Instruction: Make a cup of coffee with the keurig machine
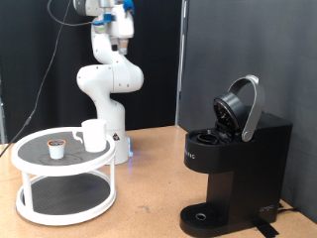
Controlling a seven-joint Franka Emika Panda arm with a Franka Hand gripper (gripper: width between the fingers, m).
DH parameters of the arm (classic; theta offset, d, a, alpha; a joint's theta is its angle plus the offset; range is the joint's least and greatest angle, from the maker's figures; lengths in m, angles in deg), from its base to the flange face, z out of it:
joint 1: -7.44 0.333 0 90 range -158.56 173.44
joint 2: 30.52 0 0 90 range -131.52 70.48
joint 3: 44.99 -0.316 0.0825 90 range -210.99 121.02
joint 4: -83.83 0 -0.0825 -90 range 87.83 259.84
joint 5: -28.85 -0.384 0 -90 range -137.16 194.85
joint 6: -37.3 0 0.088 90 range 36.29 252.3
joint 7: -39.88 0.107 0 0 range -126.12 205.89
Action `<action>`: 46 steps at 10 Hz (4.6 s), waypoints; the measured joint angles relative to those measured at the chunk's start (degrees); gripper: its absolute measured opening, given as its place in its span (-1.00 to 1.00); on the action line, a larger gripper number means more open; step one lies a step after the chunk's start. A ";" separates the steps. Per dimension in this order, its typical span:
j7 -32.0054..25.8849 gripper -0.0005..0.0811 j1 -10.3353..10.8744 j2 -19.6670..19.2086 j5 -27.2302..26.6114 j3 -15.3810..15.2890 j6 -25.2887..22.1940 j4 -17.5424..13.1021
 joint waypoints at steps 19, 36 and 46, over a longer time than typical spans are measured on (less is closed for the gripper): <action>-17.00 0.81 -2.69 -9.88 7.68 15.84 6.06 -2.94; -15.88 0.81 -8.83 -20.82 17.34 18.87 50.78 24.46; -17.99 -0.11 -8.69 -20.63 13.44 18.87 43.89 22.40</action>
